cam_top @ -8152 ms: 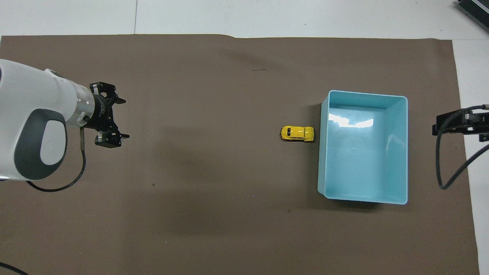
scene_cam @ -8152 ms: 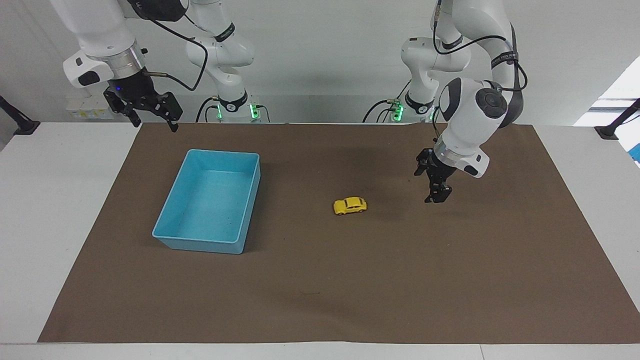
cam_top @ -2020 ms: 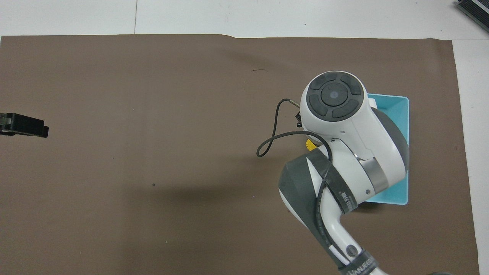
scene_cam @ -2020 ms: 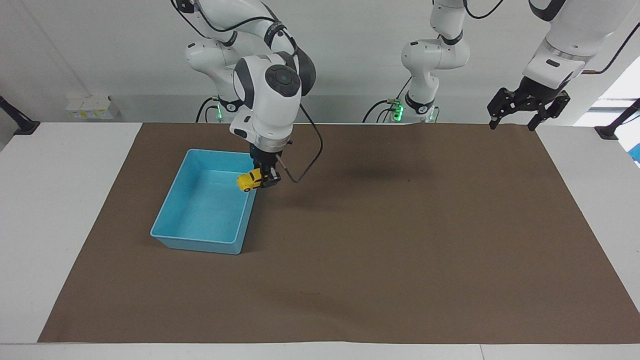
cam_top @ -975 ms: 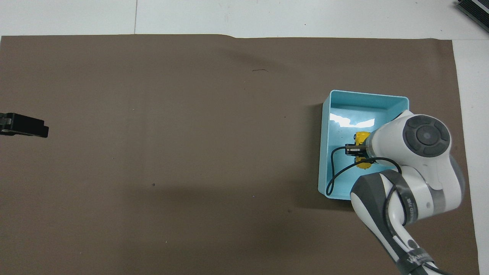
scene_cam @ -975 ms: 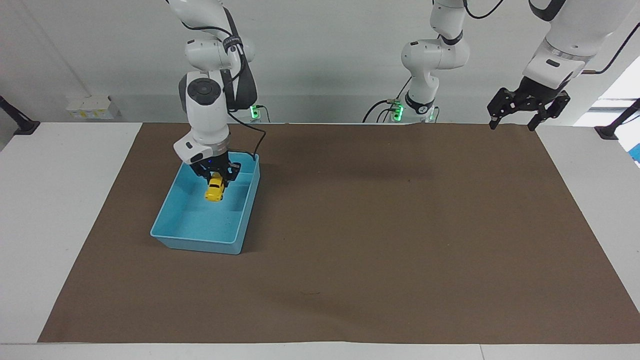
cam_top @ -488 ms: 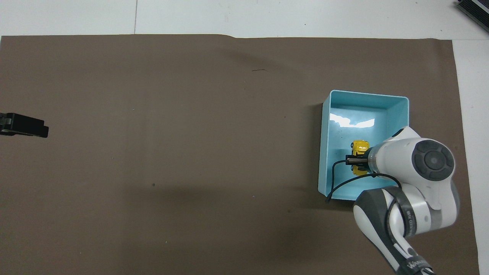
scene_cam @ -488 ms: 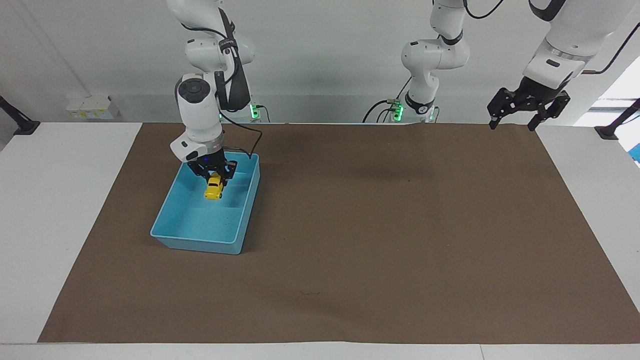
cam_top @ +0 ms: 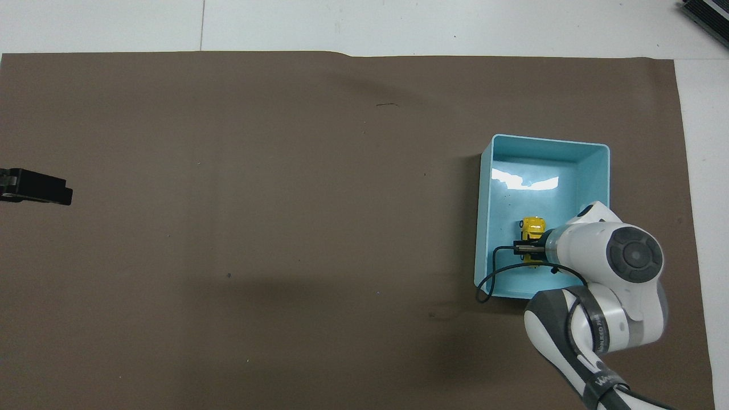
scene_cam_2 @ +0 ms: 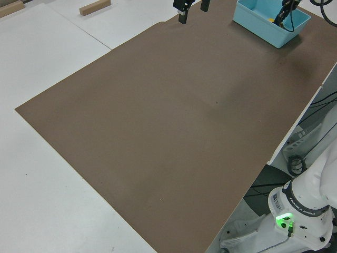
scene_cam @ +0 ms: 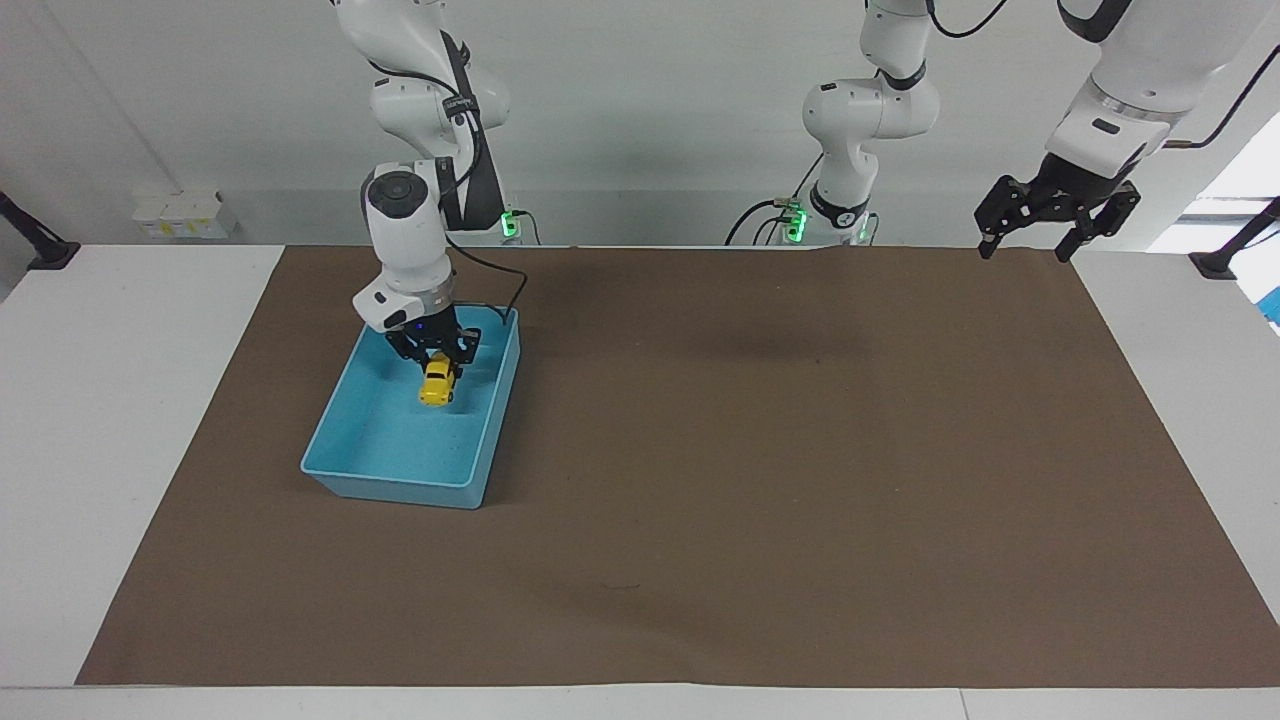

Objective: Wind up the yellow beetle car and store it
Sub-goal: 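Lift the car with the right gripper and lower it into the bin, then open the right gripper to release the car in the bin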

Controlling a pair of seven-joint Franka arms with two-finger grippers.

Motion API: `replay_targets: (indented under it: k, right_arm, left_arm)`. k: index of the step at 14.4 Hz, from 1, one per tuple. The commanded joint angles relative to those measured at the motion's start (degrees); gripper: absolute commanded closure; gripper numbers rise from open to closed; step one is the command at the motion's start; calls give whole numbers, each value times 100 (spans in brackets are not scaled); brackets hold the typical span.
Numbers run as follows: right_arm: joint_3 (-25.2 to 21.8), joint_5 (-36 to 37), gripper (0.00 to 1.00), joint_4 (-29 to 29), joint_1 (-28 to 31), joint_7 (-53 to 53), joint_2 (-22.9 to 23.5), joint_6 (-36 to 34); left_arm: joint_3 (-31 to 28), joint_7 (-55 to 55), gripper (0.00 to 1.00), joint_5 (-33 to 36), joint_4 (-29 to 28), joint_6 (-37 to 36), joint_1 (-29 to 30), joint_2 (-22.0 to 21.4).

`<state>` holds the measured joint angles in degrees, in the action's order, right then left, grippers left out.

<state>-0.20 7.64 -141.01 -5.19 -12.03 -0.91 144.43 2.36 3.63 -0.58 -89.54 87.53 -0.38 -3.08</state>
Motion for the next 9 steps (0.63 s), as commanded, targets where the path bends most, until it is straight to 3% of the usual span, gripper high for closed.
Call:
replay_targets:
  k: [1, 9]
  right_arm:
    - [47, -149, 0, 72, 0, 227, -119, -2]
    - [29, -193, 0, 1978, 61, 96, -243, -2584]
  left_arm:
    - [45, 77, 0, 58, -37, -78, 82, -88]
    - [45, 77, 0, 58, -37, -78, 82, -88]
